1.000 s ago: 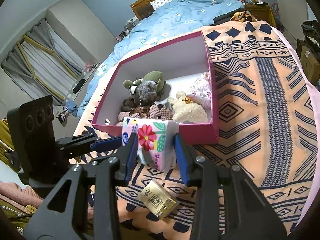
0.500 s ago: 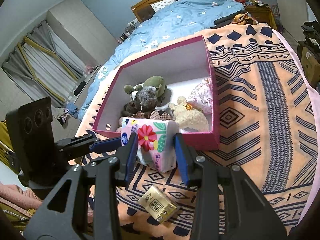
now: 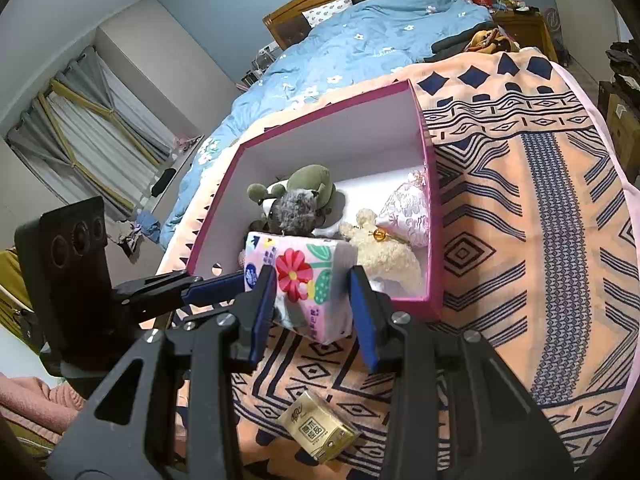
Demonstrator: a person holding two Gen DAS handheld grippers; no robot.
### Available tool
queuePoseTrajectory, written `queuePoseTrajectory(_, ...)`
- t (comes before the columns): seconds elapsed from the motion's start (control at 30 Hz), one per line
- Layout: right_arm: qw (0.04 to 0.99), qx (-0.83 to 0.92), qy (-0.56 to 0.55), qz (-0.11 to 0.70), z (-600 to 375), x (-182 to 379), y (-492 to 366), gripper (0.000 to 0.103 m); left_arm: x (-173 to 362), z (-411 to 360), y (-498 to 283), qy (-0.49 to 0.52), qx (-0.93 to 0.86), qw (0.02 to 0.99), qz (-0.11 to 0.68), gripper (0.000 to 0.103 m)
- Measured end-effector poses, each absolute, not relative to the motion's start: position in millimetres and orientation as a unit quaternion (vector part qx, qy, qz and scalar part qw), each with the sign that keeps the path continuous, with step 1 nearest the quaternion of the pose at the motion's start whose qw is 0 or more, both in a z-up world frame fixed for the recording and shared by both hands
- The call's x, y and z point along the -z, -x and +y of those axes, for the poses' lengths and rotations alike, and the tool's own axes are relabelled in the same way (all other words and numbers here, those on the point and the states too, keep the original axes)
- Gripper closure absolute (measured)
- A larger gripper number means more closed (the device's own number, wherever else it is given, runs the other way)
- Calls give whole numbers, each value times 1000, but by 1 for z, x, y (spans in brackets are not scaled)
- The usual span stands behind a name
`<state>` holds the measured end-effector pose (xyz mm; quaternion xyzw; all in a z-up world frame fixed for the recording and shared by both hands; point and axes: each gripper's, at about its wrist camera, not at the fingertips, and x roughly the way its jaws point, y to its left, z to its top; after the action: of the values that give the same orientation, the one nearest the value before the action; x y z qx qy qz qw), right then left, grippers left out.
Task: Organize objects
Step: 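Lift the pink flower tissue pack and carry it over the magenta box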
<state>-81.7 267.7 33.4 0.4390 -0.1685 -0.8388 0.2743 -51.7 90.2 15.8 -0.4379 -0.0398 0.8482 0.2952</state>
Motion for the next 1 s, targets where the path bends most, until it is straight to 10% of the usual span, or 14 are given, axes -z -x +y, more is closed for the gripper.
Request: queuePoseTrajectory(1.0, 271, 835, -448, -168, 261, -23, 105, 63, -9, 85, 75, 443, -852, 274, -46, 70)
